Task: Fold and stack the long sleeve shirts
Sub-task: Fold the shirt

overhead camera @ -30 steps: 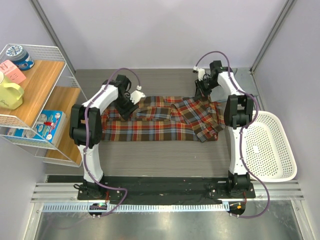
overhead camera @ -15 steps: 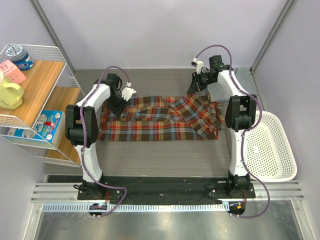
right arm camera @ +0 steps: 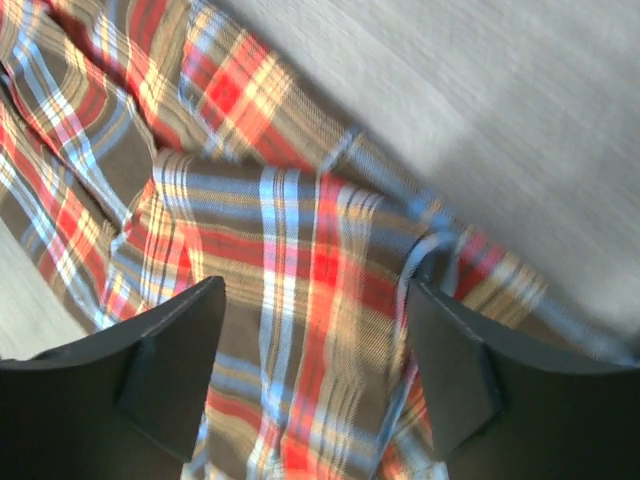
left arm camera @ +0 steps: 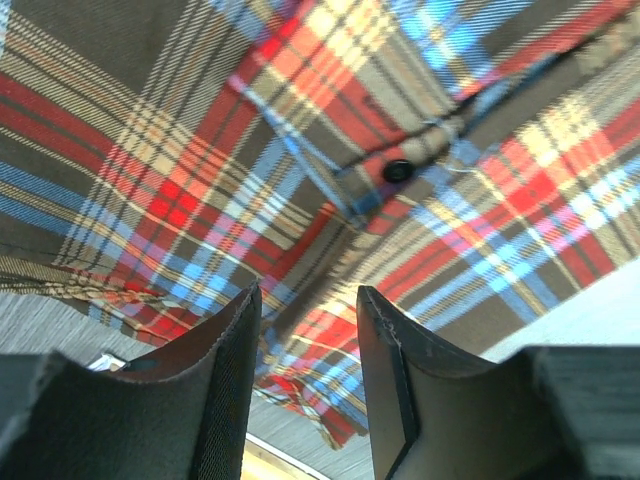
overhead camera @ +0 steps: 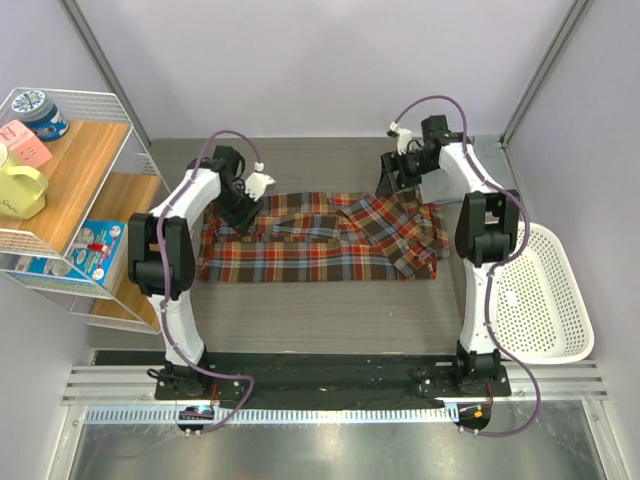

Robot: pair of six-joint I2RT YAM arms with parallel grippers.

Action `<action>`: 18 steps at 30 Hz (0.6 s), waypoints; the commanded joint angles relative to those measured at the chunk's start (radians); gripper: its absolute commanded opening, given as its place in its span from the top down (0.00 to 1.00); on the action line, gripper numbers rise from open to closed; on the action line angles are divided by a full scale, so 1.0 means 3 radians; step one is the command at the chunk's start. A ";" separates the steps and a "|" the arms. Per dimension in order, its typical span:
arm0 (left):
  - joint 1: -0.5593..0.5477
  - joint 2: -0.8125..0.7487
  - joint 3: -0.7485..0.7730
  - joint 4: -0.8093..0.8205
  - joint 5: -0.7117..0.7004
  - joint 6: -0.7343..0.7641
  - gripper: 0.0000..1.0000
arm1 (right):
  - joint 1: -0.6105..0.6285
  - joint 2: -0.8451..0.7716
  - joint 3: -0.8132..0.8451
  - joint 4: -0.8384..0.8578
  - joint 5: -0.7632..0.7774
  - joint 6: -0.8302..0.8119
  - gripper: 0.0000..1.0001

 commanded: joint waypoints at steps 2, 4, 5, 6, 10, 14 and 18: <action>-0.0269 -0.0404 -0.0163 0.0141 0.0136 0.0025 0.55 | -0.0088 -0.0881 -0.0510 -0.0216 0.0221 0.0060 0.19; -0.0386 -0.0445 -0.0229 0.0217 0.0151 0.0010 0.55 | -0.0165 -0.1163 -0.0847 -0.0267 0.0267 0.0080 0.19; -0.0417 -0.0465 -0.0234 0.0233 0.0172 -0.0006 0.55 | -0.0191 -0.1245 -0.0955 -0.0333 0.0302 0.0050 0.20; -0.0433 -0.0491 -0.0245 0.0253 0.0202 -0.0041 0.55 | -0.0221 -0.1316 -0.1153 -0.0370 0.0333 0.0004 0.20; -0.0463 -0.0542 -0.0219 0.0274 0.0427 -0.0093 0.53 | -0.0405 -0.1583 -0.1543 -0.0543 0.0670 -0.0348 0.30; -0.0474 -0.0690 -0.0341 0.0361 0.0779 -0.0026 0.52 | -0.0446 -0.1578 -0.1758 -0.0621 0.0809 -0.0456 0.35; -0.0499 -0.0772 -0.0383 0.0377 0.0816 -0.0006 0.52 | -0.0457 -0.1389 -0.1769 -0.0575 0.0799 -0.0436 0.40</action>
